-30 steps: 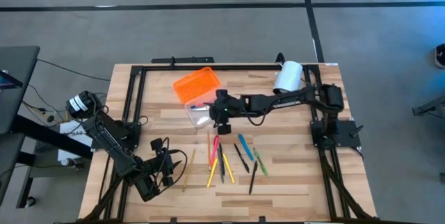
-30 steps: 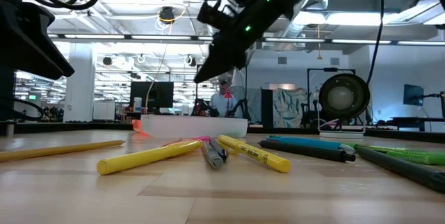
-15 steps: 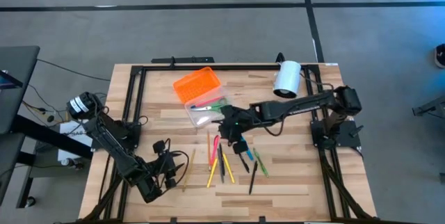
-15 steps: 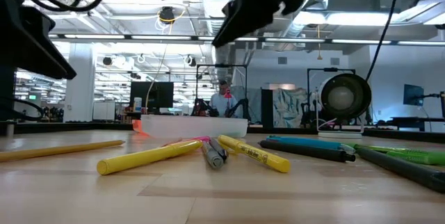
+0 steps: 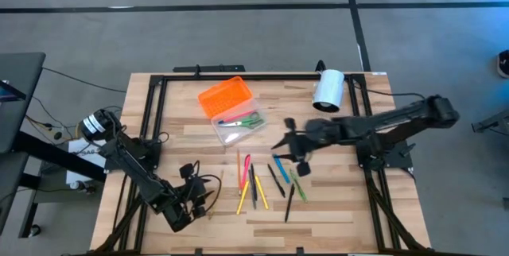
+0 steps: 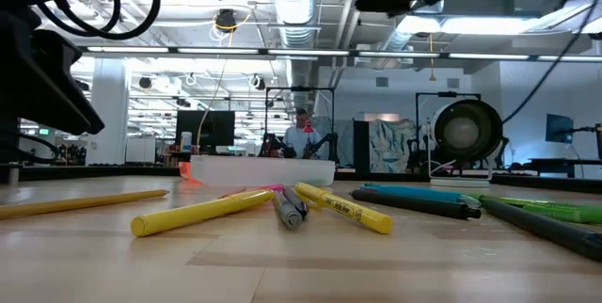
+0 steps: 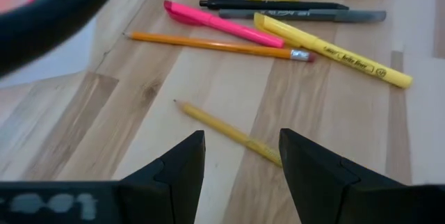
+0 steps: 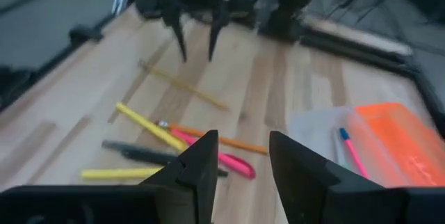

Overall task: Pick & place school supplies into a supply box
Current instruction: Put the yellow pencil into the supply box

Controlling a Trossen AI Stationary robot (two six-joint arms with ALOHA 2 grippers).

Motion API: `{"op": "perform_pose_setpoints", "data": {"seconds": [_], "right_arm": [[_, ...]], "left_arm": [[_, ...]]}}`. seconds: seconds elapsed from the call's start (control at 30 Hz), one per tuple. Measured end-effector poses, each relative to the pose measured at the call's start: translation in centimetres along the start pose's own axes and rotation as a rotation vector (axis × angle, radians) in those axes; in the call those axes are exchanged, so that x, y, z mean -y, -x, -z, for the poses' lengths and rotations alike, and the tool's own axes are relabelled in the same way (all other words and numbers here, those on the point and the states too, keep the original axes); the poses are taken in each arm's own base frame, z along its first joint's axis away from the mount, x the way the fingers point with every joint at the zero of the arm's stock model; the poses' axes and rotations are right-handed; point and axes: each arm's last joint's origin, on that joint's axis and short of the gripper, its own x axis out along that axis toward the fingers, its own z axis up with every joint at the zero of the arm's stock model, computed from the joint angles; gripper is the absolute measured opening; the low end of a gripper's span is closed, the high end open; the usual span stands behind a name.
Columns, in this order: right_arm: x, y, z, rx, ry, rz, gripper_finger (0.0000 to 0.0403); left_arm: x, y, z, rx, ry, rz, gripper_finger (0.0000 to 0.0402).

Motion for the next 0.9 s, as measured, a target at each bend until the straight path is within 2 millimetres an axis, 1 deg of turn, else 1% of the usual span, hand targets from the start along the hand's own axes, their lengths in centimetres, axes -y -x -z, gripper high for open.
{"op": "perform_pose_setpoints", "data": {"seconds": [0.1, 0.27, 0.4, 0.6, 0.77, 0.9], "right_arm": [[-1.2, 1.4, 1.7, 0.055, -0.054, 0.056, 0.0122], [-4.0, 2.4, 4.4, 0.125, -0.176, 0.085, 0.0122], [-6.8, 1.9, 6.7, 0.070, -0.272, 0.127, 0.0122], [-11.1, 0.7, 8.5, -0.001, -0.361, 0.219, 0.0122], [-13.9, -0.1, 10.4, -0.024, -0.471, 0.311, 0.0122], [-15.4, -0.4, 11.7, -0.012, -0.536, 0.375, 0.0122]], "left_arm": [[-0.1, -0.3, -0.2, -0.015, 0.030, 0.001, 0.0177], [-0.1, -0.6, -0.6, -0.015, 0.061, 0.012, 0.0177], [-0.1, -1.1, -1.1, -0.011, 0.070, 0.018, 0.0177], [-0.3, -1.4, -1.3, -0.023, 0.063, 0.016, 0.0177], [-0.3, -1.4, -1.3, -0.024, 0.064, 0.016, 0.0177], [-0.3, -1.4, -1.3, -0.041, 0.065, 0.027, 0.0177]]}}
